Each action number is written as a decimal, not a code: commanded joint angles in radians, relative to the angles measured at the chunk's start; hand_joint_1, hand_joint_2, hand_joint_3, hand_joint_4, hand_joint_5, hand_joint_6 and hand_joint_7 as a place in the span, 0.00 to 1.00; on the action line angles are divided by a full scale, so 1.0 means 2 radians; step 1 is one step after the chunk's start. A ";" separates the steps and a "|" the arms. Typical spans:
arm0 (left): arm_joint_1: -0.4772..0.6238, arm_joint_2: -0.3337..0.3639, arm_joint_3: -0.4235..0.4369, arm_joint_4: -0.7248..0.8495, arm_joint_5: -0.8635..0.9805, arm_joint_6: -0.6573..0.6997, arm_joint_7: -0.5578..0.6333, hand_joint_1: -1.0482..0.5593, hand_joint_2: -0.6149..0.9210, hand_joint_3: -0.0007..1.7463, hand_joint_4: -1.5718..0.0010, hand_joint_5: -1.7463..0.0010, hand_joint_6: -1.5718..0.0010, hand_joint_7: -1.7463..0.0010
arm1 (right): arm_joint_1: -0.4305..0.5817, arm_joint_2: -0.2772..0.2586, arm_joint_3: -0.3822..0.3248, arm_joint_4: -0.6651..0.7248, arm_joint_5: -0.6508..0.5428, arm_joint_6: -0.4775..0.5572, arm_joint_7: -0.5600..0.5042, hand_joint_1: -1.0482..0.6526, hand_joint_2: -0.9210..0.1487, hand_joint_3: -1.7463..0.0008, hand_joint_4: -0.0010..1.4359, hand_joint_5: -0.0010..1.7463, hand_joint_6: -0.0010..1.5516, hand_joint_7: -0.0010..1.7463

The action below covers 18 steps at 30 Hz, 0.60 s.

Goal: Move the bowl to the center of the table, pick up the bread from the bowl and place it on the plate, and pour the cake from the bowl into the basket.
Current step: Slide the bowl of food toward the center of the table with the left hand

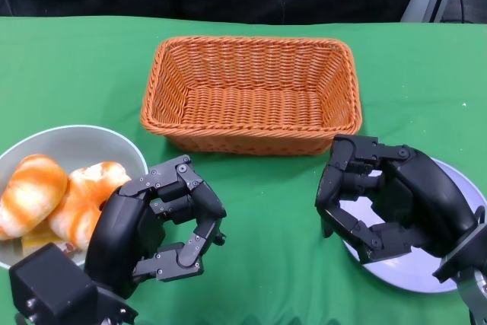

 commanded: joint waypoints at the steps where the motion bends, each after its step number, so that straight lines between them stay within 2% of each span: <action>1: -0.003 0.003 0.002 0.004 -0.002 -0.005 0.001 0.54 0.76 0.59 0.51 0.10 0.49 0.25 | 0.001 -0.005 -0.002 -0.002 0.003 0.001 -0.001 0.51 0.39 0.41 0.51 0.95 0.44 0.76; 10: -0.007 0.003 0.003 0.012 0.002 -0.013 0.002 0.54 0.78 0.56 0.52 0.10 0.49 0.25 | -0.001 -0.003 -0.003 0.008 0.003 -0.008 0.000 0.50 0.39 0.41 0.51 0.96 0.44 0.77; 18: -0.020 0.007 0.021 -0.017 -0.015 0.010 0.010 0.56 0.74 0.64 0.53 0.10 0.51 0.24 | -0.006 -0.002 -0.001 0.019 0.001 -0.013 0.000 0.50 0.38 0.42 0.51 0.96 0.43 0.77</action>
